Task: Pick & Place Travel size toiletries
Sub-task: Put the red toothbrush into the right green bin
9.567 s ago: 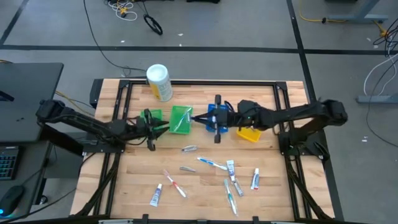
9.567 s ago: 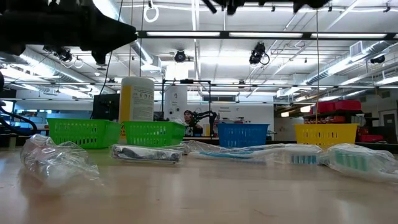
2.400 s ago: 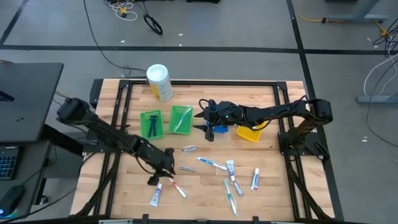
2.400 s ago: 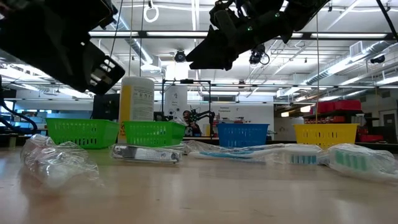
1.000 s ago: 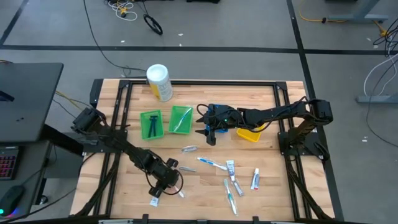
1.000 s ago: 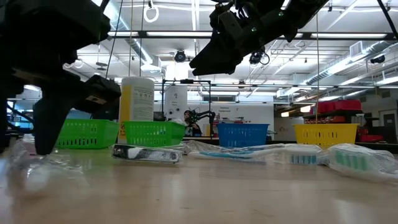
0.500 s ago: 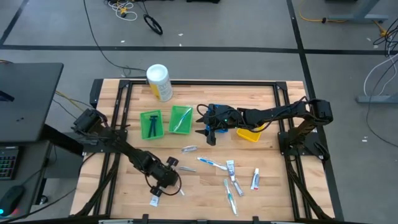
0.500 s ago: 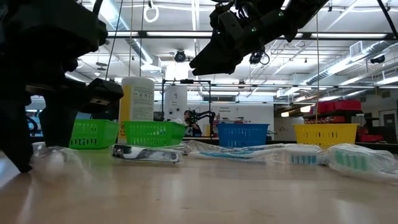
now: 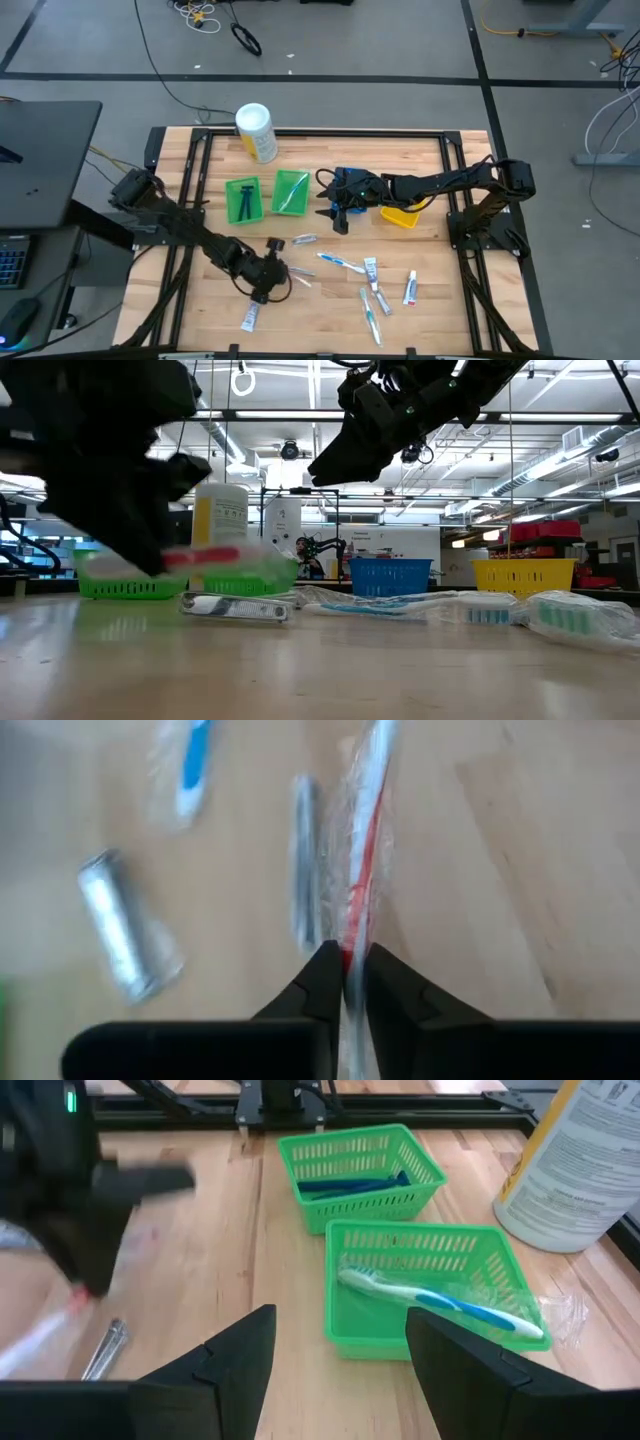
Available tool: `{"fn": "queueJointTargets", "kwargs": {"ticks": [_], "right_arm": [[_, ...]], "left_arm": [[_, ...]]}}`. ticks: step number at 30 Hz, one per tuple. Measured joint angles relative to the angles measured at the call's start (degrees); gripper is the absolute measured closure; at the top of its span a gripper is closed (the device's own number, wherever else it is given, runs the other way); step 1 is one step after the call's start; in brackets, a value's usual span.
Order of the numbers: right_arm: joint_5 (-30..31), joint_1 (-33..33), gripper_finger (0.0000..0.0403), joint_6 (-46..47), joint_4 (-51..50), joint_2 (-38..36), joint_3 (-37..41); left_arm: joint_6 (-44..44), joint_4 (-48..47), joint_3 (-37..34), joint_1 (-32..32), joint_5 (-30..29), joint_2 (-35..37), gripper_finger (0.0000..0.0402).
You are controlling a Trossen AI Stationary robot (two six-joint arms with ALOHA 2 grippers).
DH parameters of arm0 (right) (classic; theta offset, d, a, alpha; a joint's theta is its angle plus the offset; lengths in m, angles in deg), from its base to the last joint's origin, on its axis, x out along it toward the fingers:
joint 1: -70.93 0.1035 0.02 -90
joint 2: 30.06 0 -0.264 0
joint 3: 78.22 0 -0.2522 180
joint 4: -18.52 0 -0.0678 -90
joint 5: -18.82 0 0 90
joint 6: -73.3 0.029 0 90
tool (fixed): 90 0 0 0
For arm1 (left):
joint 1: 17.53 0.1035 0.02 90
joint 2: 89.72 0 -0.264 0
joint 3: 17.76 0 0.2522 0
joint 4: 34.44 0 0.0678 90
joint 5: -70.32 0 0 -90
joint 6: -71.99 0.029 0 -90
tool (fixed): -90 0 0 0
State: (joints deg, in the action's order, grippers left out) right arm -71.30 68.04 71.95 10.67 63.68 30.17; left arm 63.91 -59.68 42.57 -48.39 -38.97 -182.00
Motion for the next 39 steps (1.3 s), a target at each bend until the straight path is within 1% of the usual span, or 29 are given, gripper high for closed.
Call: {"fn": "queueJointTargets", "kwargs": {"ticks": [4, 6, 8, 10, 13, 15, 19, 22, 26, 29, 33, 35, 39], "right_arm": [[0.0, 0.3, 0.0167, -0.5, -2.6, -0.4, 0.0], [0.0, 0.7, 0.0167, -1.0, -4.7, -1.4, 0.0], [0.5, 1.1, 0.0167, -1.9, -7.4, -3.1, 0.0], [3.1, 1.6, 0.0167, -2.6, -11.1, -5.4, 0.0], [7.9, 2.5, 0.0167, -2.7, -16.9, -9.2, 0.0], [11.8, 3.0, 0.0167, -2.2, -20.6, -11.4, 0.0], [20.6, 3.9, 0.0167, 1.1, -27.1, -14.9, 0.0], [24.2, 4.1, 0.0167, 3.2, -29.9, -15.6, 0.0], [23.8, 4.0, 0.0167, 2.8, -30.3, -15.3, 0.0], [23.6, 4.0, 0.0167, 2.4, -30.4, -15.1, 0.0], [23.6, 4.0, 0.0167, 2.6, -30.1, -15.1, 0.0], [23.6, 4.0, 0.0167, 2.6, -30.1, -15.1, 0.0], [23.5, 4.0, 0.0167, 2.6, -30.1, -15.1, 0.0]], "left_arm": [[-1.6, -4.1, 0.0, 3.3, -3.4, 7.8, 0.0366], [-1.8, -5.2, 0.0, 6.1, -4.7, 11.7, 0.0371], [-2.8, -5.6, 0.0, 9.7, -4.7, 15.1, 0.0371], [-4.8, -5.4, 0.0, 13.7, -5.6, 17.5, 0.0371], [-6.7, -5.2, 0.0, 19.9, -6.8, 18.5, 0.0369], [-8.3, -5.1, 0.0, 23.9, -6.5, 18.3, 0.0367], [-13.1, -3.3, 0.0, 31.0, -5.7, 15.4, 0.0371], [-15.6, 0.4, 0.0, 34.3, -5.2, 12.9, 0.037], [-17.7, 3.9, 0.1, 36.3, -1.9, 8.8, 0.0364], [-19.0, 5.7, 0.1, 36.7, -2.3, 5.4, 0.0367], [-20.3, 5.8, 0.1, 36.8, -7.9, 2.0, 0.0363], [-20.4, 6.0, 0.1, 36.8, -9.3, 1.1, 0.035], [-20.7, 6.1, 0.1, 36.9, -10.3, 0.9, 0.0314]]}}
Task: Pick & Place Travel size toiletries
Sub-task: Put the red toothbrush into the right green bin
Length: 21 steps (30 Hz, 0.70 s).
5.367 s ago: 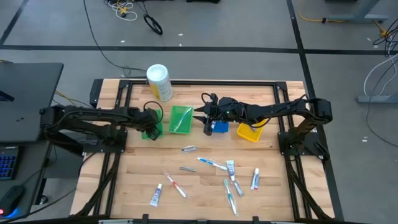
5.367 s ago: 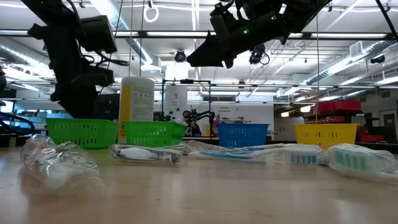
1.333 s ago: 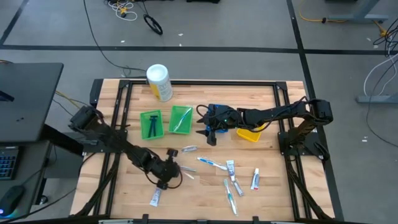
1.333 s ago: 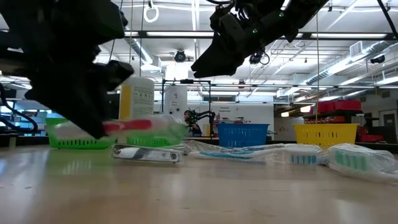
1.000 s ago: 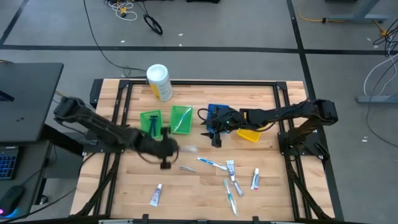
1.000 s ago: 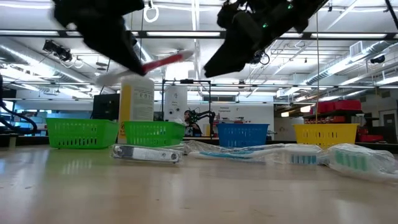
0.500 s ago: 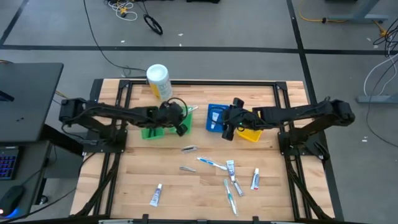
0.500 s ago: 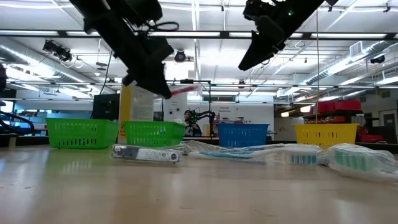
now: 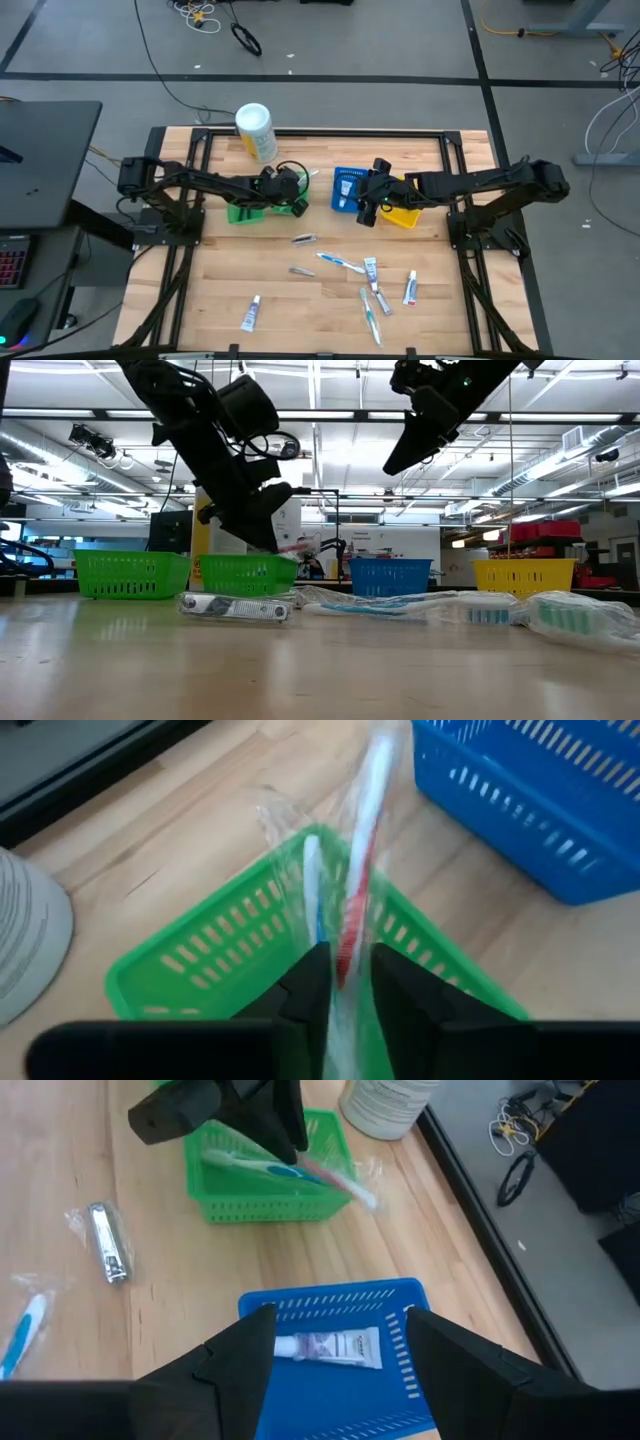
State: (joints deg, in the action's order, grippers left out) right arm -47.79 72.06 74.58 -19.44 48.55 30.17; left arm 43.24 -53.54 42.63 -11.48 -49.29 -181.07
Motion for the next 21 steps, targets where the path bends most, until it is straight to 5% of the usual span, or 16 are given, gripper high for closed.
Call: {"fn": "queueJointTargets", "kwargs": {"ticks": [11, 16, 21], "right_arm": [[-3.0, 0.0, 0.0167, 2.9, 0.0, 0.0, 0.0], [-3.0, 0.0, 0.0167, 3.9, 0.0, 0.0, 0.0], [-3.0, 0.0, 0.0167, 3.9, 0.0, 0.0, 0.0]], "left_arm": [[-2.2, -1.7, 0.0, 2.3, -0.2, 0.0, 0.0237], [-2.3, -0.5, 0.0, 2.7, 8.0, 0.0, 0.0228], [-2.5, -2.0, 0.0, 2.9, 8.3, -0.7, 0.0237]]}}
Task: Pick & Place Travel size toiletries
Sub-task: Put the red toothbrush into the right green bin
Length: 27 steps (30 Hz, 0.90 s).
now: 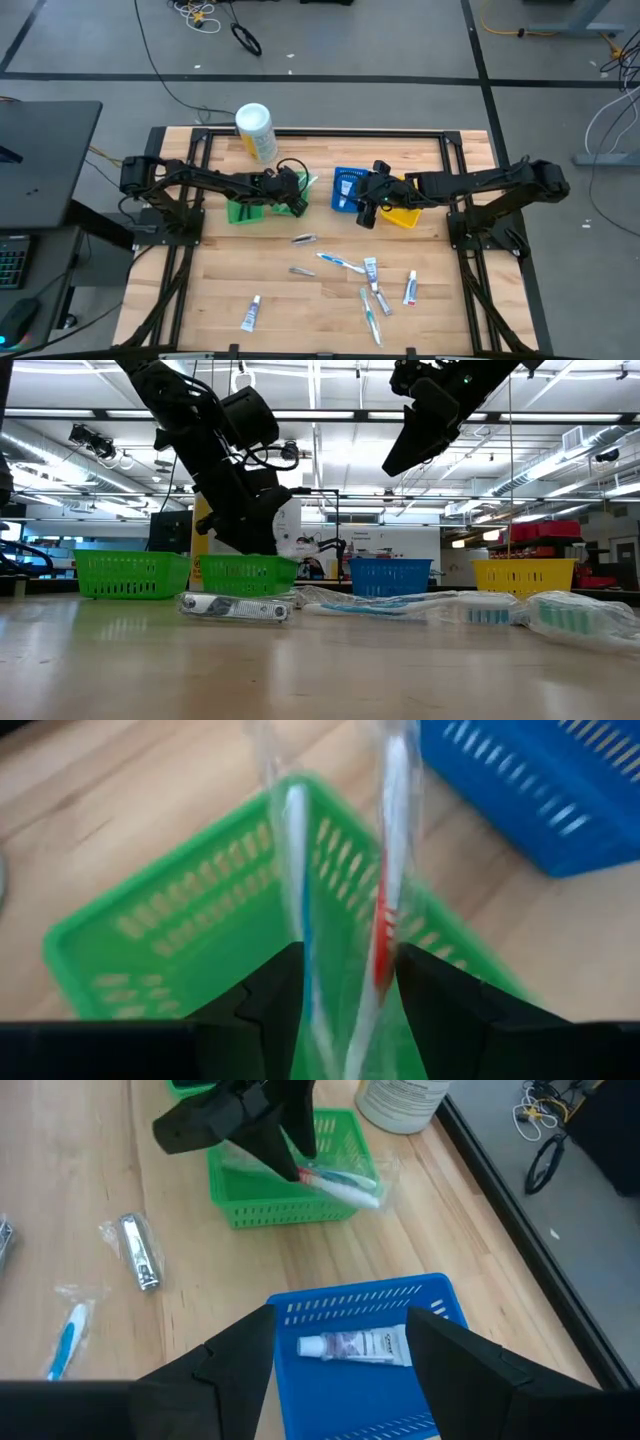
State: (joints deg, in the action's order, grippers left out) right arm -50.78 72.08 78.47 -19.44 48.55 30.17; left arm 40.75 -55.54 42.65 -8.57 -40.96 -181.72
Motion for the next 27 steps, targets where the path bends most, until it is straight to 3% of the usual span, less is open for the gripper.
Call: {"fn": "queueJointTargets", "kwargs": {"ticks": [17, 21, 27], "right_arm": [[0.0, 0.0, 0.0167, 0.0, 0.0, 0.0, 0.0], [0.0, 0.0, 0.0167, 0.0, 0.0, 0.0, 0.0], [0.0, 0.0, 0.0167, 0.0, 0.0, 0.0, 0.0]], "left_arm": [[-13.4, -0.2, 0.0, 0.1, -2.4, 0.1, 0.0294], [-13.1, -0.2, 0.0, 0.1, 0.6, 0.1, 0.0284], [-9.0, -0.3, 0.0, 0.1, -0.8, 0.1, 0.0245]]}}
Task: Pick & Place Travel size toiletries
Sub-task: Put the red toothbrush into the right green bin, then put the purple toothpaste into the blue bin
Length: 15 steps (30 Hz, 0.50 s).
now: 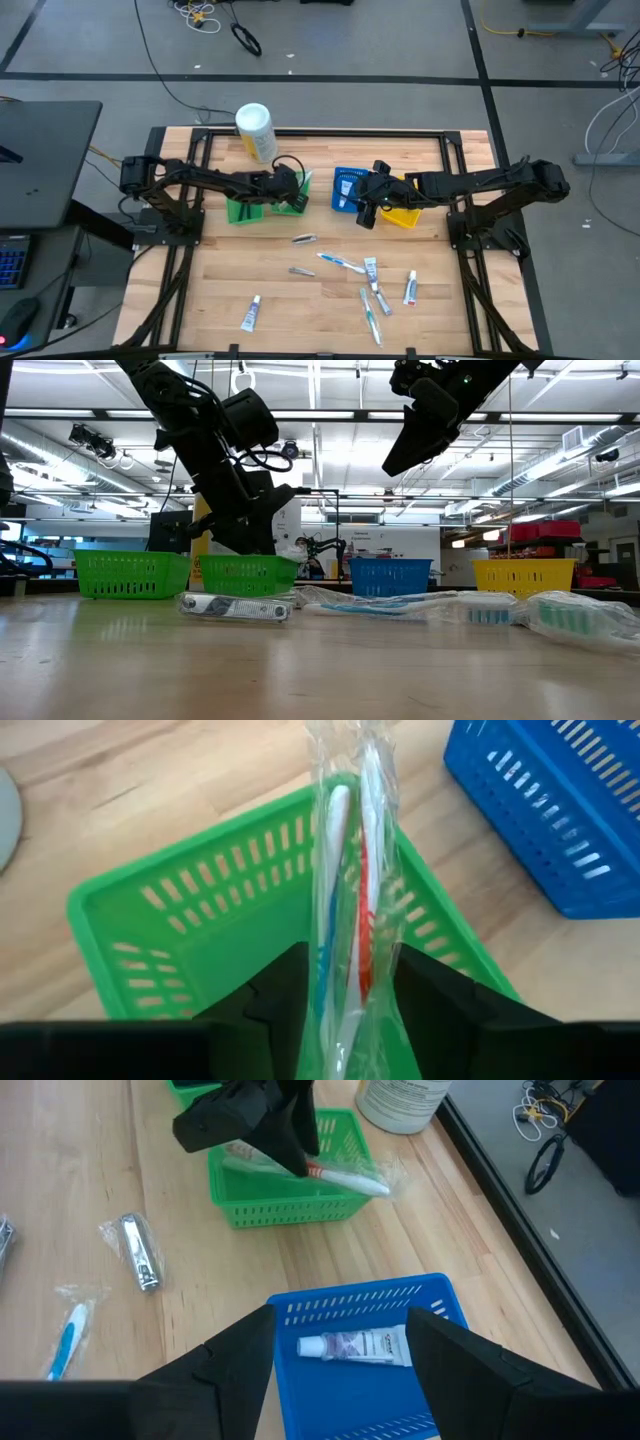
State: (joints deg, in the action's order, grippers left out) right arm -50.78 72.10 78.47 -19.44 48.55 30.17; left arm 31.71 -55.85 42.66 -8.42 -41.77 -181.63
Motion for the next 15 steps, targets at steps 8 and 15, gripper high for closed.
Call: {"fn": "queueJointTargets", "kwargs": {"ticks": [8, 15], "right_arm": [[0.0, 0.0, 0.0167, 0.0, 0.0, 0.0, 0.0], [-0.1, 0.0, 0.0167, 0.0, 0.1, 0.0, 0.0]], "left_arm": [[3.7, -1.6, 3.1, 0.0, 5.1, 0.5, 0.0206], [4.0, -11.7, 4.4, -0.2, -0.4, 4.5, 0.0204]]}}
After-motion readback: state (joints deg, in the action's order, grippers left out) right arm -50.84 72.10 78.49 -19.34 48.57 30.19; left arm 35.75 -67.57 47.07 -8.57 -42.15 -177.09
